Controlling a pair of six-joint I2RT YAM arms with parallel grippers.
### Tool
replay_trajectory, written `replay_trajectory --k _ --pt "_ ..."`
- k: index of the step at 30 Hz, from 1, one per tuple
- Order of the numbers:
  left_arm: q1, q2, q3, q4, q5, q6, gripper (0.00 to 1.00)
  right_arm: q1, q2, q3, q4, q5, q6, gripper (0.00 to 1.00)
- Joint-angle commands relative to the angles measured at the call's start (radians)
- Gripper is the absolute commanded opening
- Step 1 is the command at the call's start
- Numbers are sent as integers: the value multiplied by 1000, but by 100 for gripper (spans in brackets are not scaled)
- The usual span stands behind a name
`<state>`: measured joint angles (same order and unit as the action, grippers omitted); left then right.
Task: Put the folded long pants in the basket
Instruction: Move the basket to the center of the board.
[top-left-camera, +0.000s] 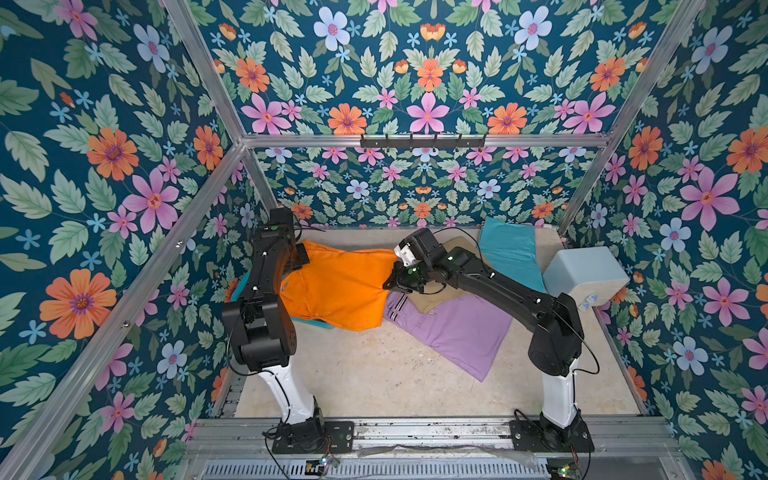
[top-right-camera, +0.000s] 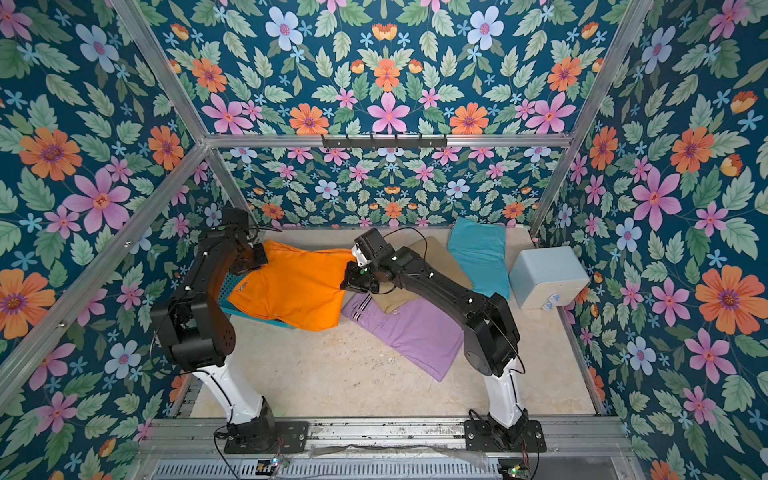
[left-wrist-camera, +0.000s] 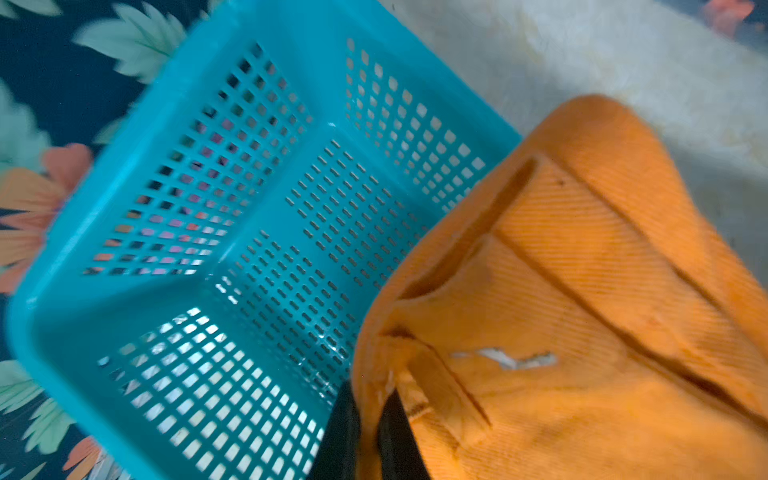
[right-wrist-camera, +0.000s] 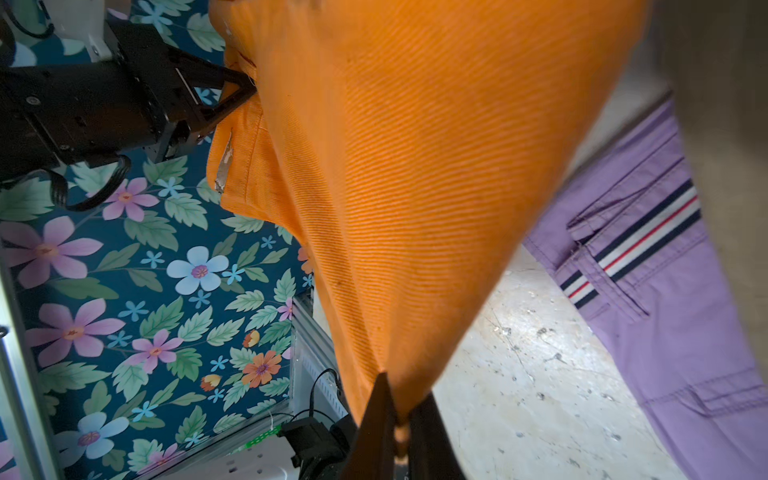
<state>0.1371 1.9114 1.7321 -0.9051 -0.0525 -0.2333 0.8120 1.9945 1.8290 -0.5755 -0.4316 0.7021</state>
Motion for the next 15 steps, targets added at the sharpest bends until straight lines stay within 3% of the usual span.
replay_trajectory --k 1,8,15 --pt "-11 44 -23 6 48 -12 0 -5 -4 15 -113 42 -35 0" --pt "-98 -35 -237 36 163 -25 0 -110 -146 -155 -197 7 -128 0" --pt "-270 -274 -459 121 236 -104 0 -238 -303 -293 -314 -5 -284 0"
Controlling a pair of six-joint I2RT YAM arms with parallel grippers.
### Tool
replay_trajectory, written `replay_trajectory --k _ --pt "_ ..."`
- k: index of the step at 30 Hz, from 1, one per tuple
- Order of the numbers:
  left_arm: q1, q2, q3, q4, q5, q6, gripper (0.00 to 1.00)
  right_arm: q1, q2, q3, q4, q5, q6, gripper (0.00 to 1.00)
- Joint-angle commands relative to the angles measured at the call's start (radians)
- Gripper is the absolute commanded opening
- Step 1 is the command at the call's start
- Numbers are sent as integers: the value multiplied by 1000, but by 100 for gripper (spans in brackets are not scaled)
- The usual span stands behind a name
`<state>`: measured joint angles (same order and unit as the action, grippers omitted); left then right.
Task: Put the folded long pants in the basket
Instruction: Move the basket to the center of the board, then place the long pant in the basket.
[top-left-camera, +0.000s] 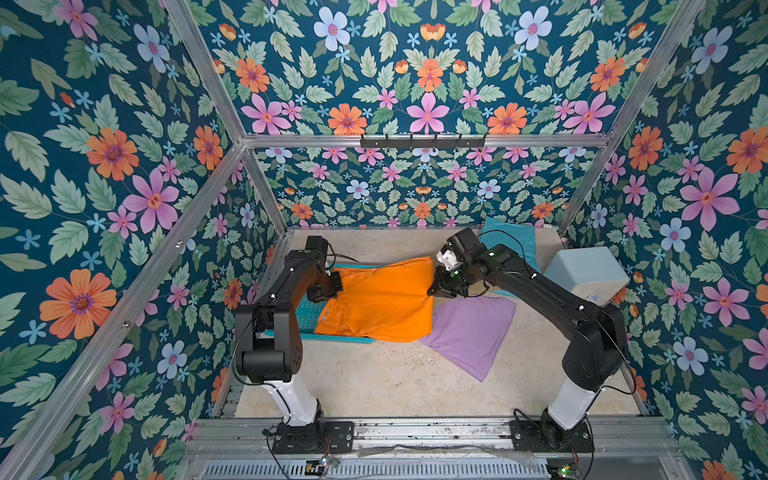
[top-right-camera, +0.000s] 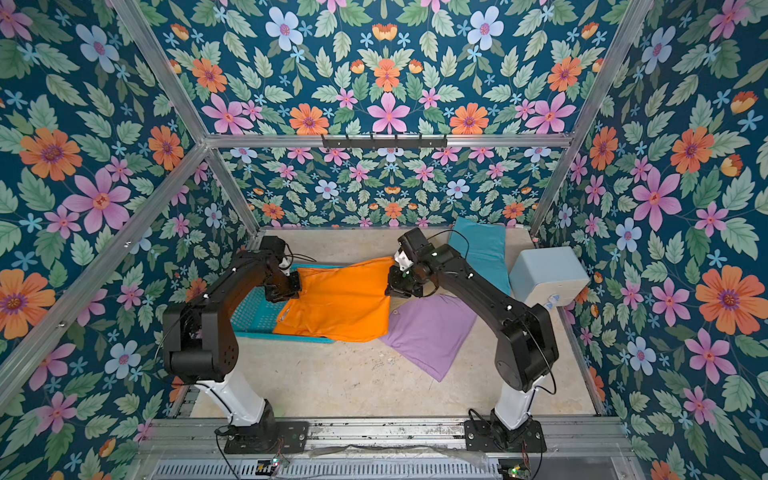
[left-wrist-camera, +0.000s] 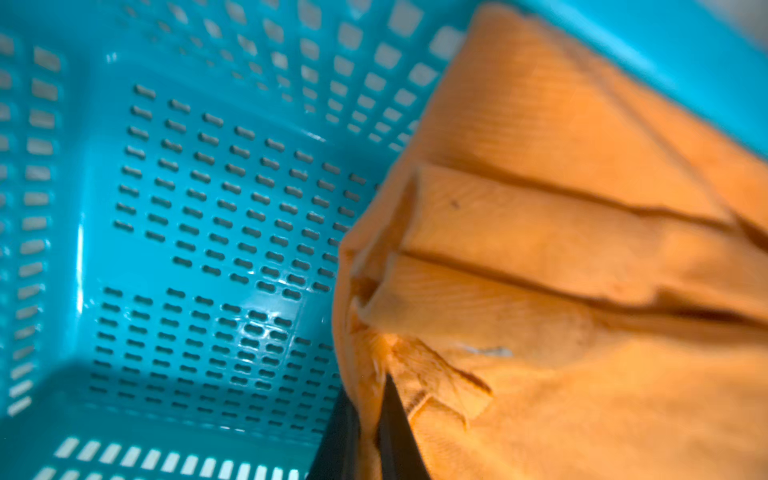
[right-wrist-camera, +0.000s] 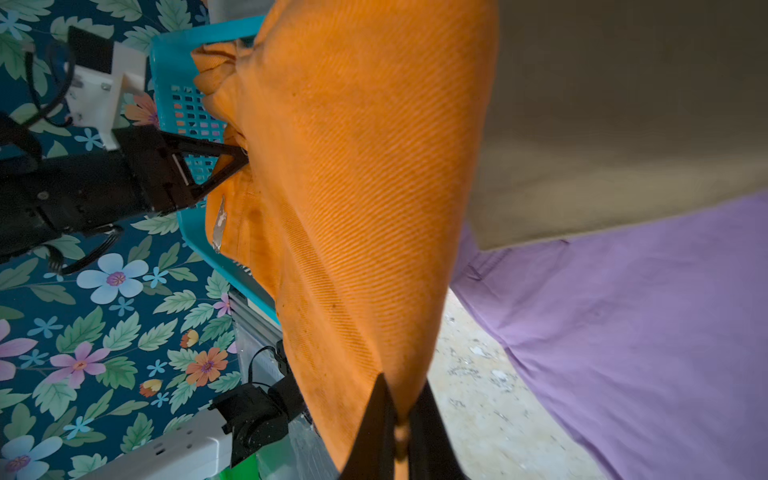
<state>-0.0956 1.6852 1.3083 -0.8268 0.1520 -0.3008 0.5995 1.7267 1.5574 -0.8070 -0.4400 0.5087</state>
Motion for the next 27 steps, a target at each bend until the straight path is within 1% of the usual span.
replay_trajectory --k 1,2,4,6,8,13,18,20,22,25,27 --pt "-40 -71 -48 40 29 -42 0 -28 -46 -28 -85 5 -94 0" --pt "-40 -86 -46 28 4 -43 0 -27 -50 -23 -87 3 -96 0" --pt "-26 -105 -13 5 -87 -35 0 -15 -50 -9 -67 -33 -74 0" --pt "17 -99 40 -50 -111 -24 0 17 -44 12 -27 -15 -35 0" --pt "50 -91 86 -65 -144 -8 0 55 -19 47 -2 8 -5 0" --pt "123 -44 183 -109 -217 54 0 132 98 171 59 42 100 0" --pt "187 15 233 -139 -289 91 0 192 251 343 50 52 140 0" --pt "208 30 239 -152 -328 96 0 206 311 407 33 47 146 0" --pt "228 27 223 -144 -338 100 0 216 360 458 24 50 151 0" --pt "244 30 202 -124 -388 95 0 225 421 503 4 51 164 0" --pt "253 44 197 -131 -400 85 0 230 451 519 -8 53 167 0"
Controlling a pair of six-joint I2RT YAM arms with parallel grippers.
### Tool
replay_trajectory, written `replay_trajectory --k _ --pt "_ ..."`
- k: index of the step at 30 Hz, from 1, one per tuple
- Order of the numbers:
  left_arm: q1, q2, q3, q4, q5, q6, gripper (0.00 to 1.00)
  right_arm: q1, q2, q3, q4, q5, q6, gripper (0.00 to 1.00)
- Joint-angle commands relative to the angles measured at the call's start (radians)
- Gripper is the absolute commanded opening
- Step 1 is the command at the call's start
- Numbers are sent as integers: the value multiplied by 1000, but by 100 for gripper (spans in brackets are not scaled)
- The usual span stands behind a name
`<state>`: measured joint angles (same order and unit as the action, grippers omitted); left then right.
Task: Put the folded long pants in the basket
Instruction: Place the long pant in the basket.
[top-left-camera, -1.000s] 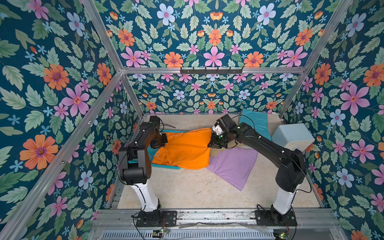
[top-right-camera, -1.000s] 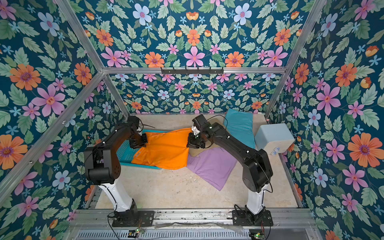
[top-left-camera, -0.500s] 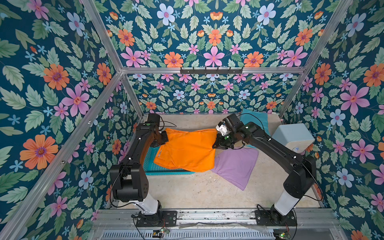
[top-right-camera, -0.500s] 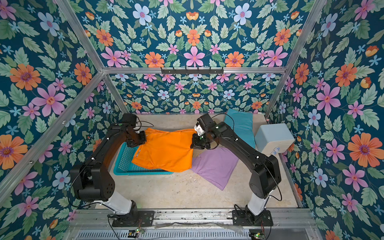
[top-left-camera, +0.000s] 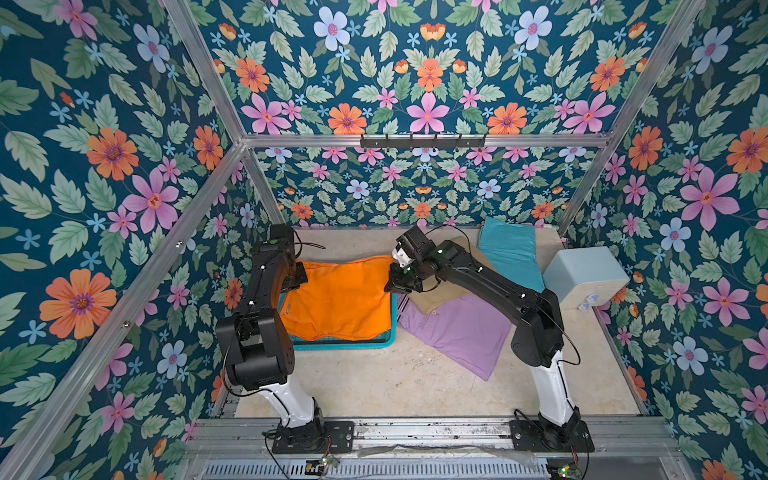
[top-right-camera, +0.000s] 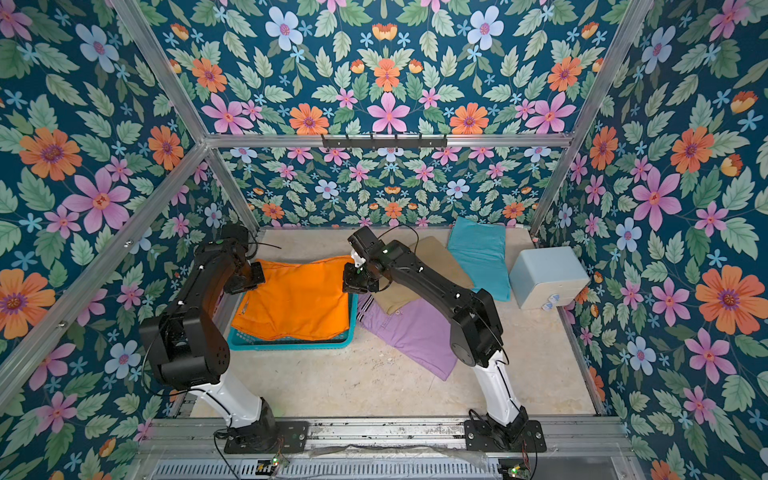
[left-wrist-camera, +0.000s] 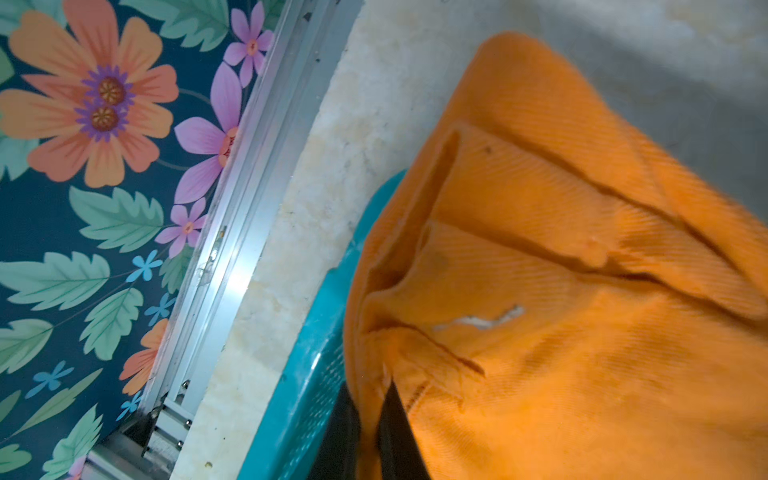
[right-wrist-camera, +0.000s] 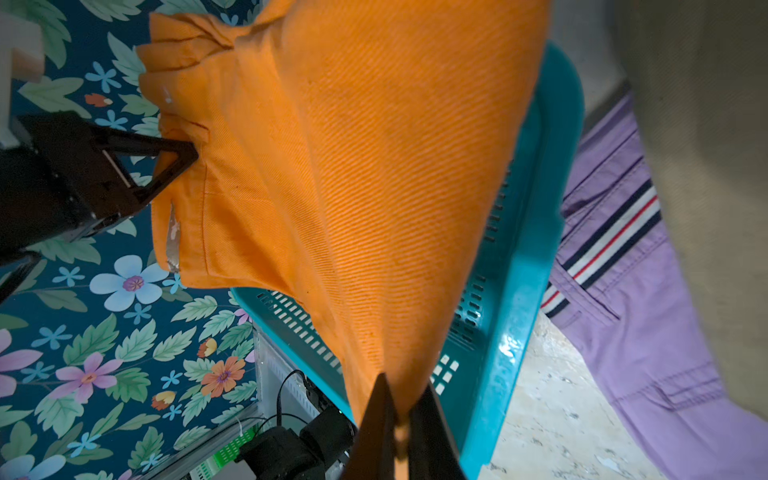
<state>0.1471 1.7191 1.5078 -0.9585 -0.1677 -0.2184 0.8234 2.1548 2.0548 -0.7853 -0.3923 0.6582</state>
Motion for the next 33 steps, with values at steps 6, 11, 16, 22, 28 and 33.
replay_trajectory --k 6,11,16,22,28,33 --pt "14 39 -31 17 -82 4 0 13 45 10 -57 24 35 0" --pt "14 78 12 -24 -34 -12 0 15 37 9 -81 4 42 0" --pt "16 21 51 -30 10 -44 0 14 -2 50 -105 -5 49 0" --pt "15 -77 76 -64 46 -50 0 24 -49 76 -139 -38 75 0" --pt "16 -149 47 -93 42 10 0 44 -71 90 -219 -37 67 0" --pt "15 -189 48 -106 -15 -4 0 46 -98 77 -236 -35 64 0"
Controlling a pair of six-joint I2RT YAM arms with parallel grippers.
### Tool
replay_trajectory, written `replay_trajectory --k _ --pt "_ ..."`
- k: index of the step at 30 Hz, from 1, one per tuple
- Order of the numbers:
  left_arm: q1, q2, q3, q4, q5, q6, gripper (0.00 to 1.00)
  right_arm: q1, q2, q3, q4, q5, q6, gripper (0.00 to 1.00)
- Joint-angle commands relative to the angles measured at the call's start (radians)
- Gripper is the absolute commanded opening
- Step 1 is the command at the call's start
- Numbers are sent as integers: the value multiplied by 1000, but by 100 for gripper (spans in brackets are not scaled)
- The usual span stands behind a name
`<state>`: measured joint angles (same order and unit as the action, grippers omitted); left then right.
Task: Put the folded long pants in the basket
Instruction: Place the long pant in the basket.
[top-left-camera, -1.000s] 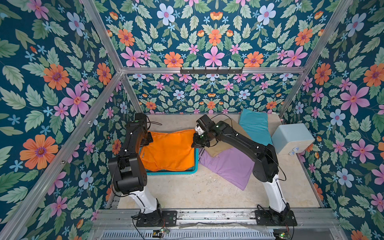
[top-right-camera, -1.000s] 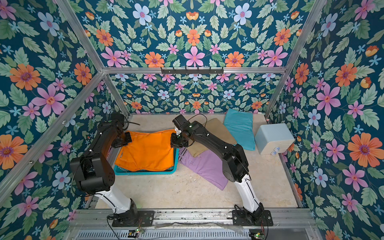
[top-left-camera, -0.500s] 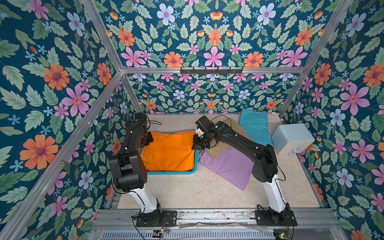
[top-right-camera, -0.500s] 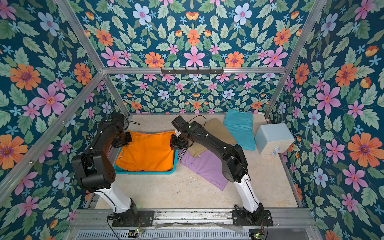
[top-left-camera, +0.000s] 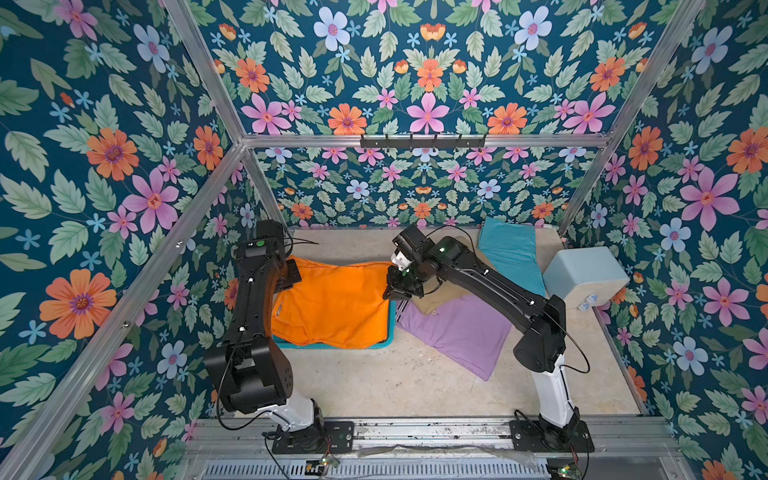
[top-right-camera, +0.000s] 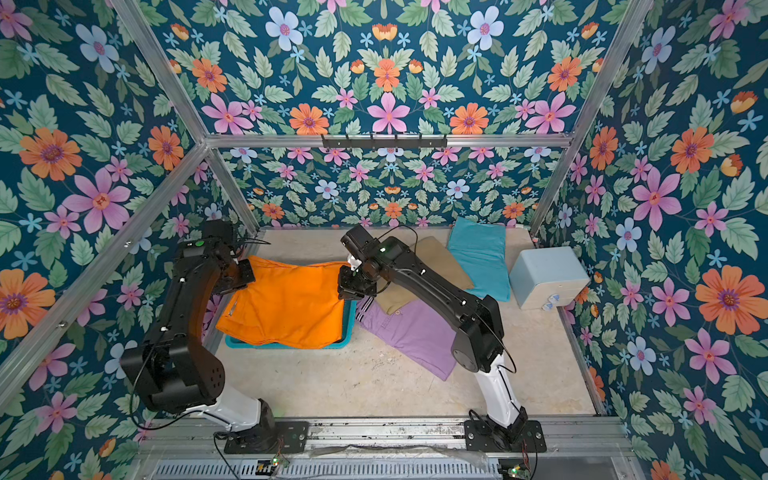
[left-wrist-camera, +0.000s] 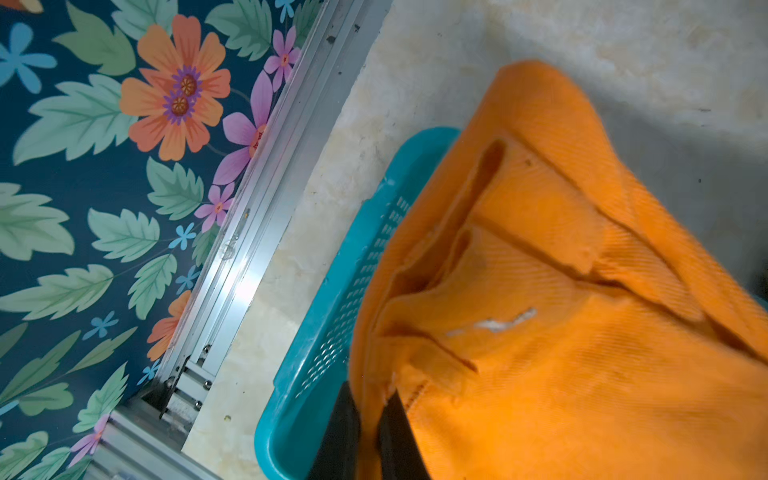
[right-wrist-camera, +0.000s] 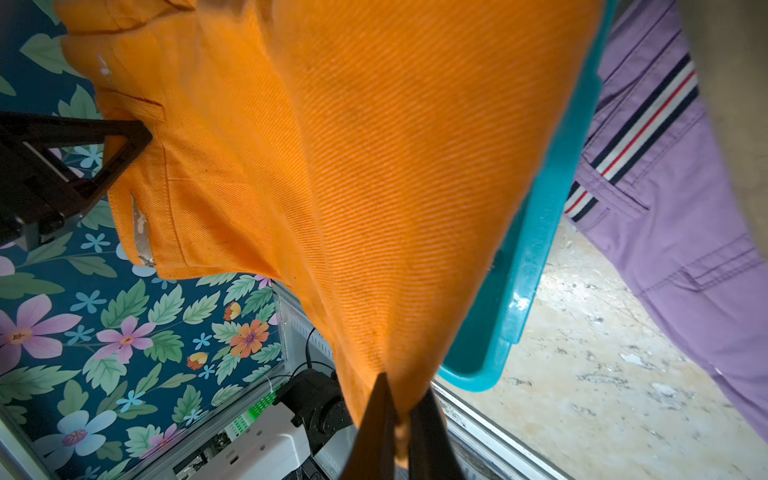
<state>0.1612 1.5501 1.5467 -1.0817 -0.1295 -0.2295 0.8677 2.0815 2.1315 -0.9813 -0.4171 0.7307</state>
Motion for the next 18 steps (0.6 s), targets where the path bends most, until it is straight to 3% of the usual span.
replay_trajectory --k 1,7,18 --pt "1 -31 9 16 -33 12 0 1 -31 -5 -42 -13 -9 0" --pt "1 -20 -75 65 -71 7 0 1 -28 -76 12 -11 -4 0" --pt "3 128 -152 178 -113 -20 0 2 149 63 -45 74 -56 0"
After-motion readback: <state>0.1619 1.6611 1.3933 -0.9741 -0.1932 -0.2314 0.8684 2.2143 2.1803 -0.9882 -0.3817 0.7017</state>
